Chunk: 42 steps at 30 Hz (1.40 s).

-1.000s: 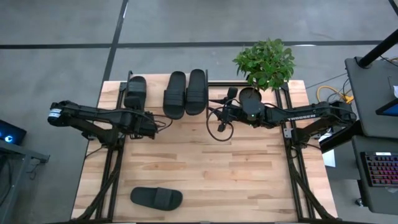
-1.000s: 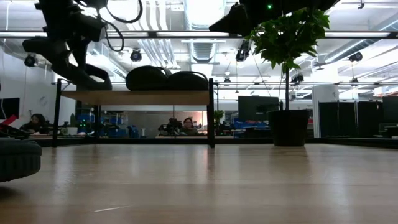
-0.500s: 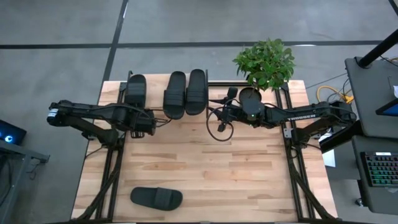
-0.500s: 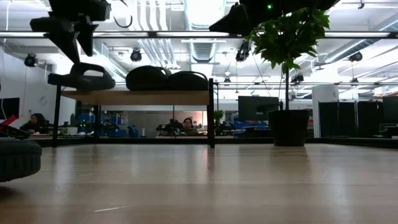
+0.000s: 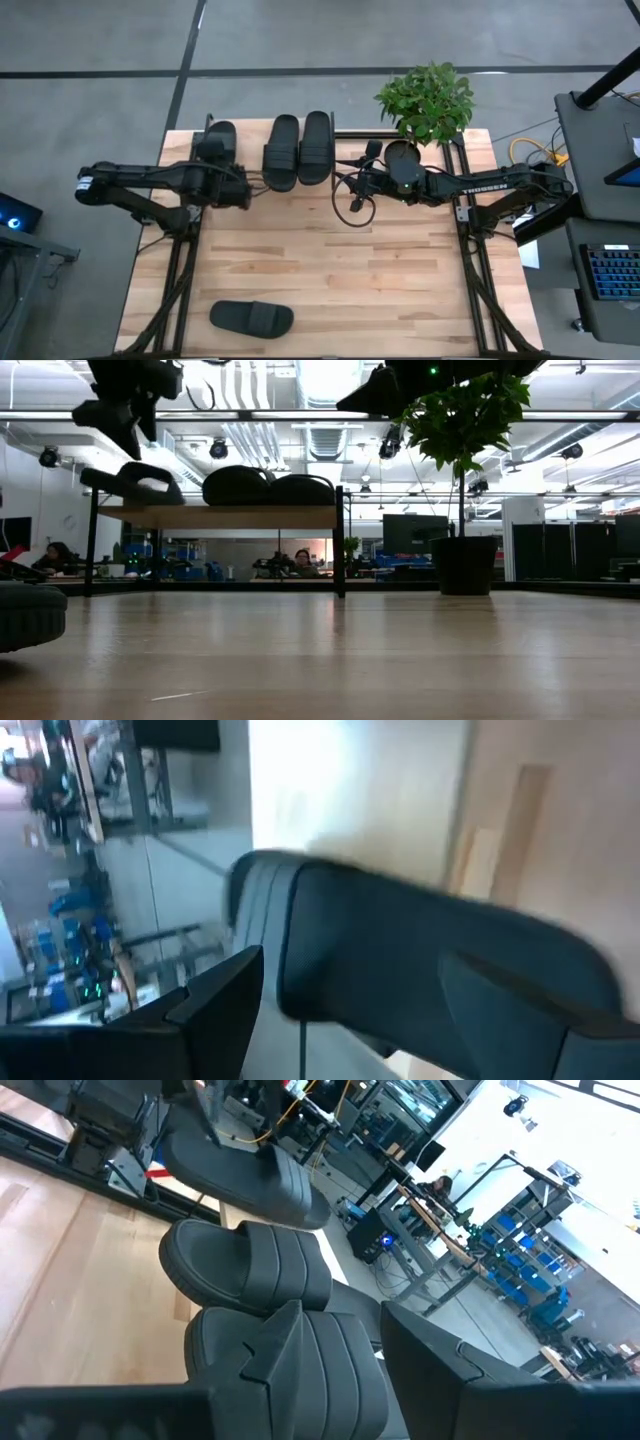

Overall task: Pick and place slides into the shelf
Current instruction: Put the black slipper on the shelf

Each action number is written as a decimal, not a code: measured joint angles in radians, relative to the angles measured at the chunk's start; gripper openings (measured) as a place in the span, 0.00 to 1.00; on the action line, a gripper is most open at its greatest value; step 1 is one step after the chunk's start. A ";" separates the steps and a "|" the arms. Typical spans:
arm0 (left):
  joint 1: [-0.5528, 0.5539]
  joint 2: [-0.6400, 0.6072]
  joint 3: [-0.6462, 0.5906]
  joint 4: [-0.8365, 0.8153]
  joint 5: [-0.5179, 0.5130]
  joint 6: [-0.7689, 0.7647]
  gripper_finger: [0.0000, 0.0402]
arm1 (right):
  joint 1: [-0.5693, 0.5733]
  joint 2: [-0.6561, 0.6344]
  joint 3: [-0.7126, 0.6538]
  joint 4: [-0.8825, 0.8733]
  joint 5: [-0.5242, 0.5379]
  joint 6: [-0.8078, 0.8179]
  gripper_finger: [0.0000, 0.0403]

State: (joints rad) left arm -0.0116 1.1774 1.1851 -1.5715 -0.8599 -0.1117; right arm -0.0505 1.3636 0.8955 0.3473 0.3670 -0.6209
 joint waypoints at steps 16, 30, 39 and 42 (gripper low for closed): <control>0.262 0.013 -0.013 0.226 -0.024 0.407 0.69 | 0.000 0.000 0.000 -0.012 0.000 0.000 0.31; 0.381 0.079 -0.031 0.256 0.033 0.522 0.57 | 0.000 0.000 0.000 -0.040 0.000 -0.001 0.29; 0.432 0.107 -0.030 0.275 0.014 0.564 0.57 | 0.000 0.000 0.000 -0.041 0.000 -0.007 0.29; 0.433 0.095 -0.030 0.273 0.015 0.564 0.57 | 0.000 0.000 0.000 -0.045 0.000 -0.008 0.28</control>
State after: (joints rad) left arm 0.4214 1.2722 1.1549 -1.2983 -0.8448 0.4519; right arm -0.0505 1.3636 0.8955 0.3024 0.3672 -0.6285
